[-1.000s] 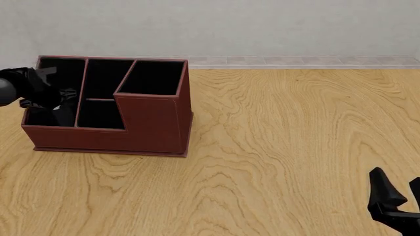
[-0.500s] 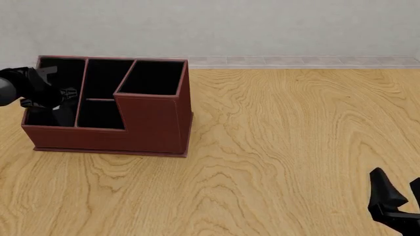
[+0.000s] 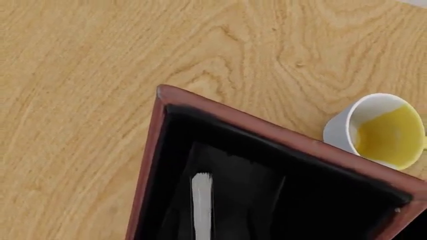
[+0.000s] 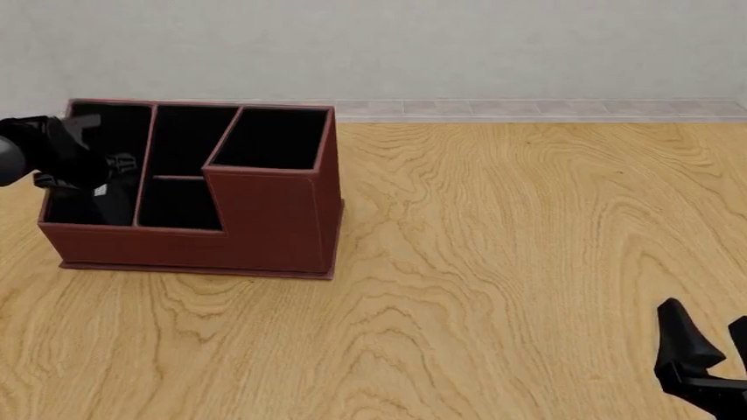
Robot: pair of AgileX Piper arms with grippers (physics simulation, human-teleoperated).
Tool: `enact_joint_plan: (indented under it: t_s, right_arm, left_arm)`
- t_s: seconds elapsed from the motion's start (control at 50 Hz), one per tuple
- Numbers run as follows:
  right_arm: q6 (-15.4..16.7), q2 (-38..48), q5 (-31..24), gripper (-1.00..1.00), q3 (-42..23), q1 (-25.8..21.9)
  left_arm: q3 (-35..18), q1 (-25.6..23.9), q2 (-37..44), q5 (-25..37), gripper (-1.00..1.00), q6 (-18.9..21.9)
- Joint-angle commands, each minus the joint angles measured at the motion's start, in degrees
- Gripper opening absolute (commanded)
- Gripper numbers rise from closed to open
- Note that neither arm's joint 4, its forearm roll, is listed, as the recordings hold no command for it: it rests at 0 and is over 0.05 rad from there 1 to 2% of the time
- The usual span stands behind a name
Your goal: Pick up the book and place it in the left compartment of the caddy.
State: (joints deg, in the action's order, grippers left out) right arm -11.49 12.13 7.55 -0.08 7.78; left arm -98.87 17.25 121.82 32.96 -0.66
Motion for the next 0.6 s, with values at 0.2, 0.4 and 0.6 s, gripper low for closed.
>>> enact_joint_plan:
  t_s: [0.2,0.4,0.6]
  right_arm:
    - [0.0,-0.7,-0.6,1.0,0.0,-0.1]
    - [0.0,-1.2,-0.9,1.0,0.0,-0.1]
    - [-0.1,-1.1,-0.8,1.0,-0.1,0.0]
  left_arm:
    - [1.3,0.4,-2.6,-0.5,1.0,0.9]
    - [2.7,0.9,-4.2,-1.2,1.0,1.8]
    - [2.8,0.2,-4.7,-0.9,1.0,1.7]
